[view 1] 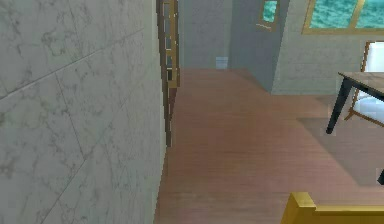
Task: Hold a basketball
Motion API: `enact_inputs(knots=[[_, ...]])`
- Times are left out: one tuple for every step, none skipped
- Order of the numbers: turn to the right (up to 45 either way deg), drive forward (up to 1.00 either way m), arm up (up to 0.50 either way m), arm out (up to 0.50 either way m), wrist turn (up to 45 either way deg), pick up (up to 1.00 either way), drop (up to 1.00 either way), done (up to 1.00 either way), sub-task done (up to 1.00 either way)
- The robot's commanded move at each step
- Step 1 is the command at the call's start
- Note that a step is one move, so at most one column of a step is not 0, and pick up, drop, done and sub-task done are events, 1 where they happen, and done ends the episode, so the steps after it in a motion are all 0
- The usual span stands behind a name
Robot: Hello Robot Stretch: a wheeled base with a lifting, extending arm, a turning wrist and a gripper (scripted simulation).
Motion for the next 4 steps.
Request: enact_inputs(knots=[[0.0, 0.0, 0.5, 0.0, 0.0, 0.0, 0.0, 0.0, 0.0], [0.0, 0.0, 0.38, 0.0, 0.0, 0.0, 0.0, 0.0, 0.0], [0.0, 0.0, 0.0, 0.32, 0.0, 0.0, 0.0, 0.0, 0.0], [0.0, 0.0, 0.0, 0.0, 45.0, 0.0, 0.0, 0.0, 0.0]])
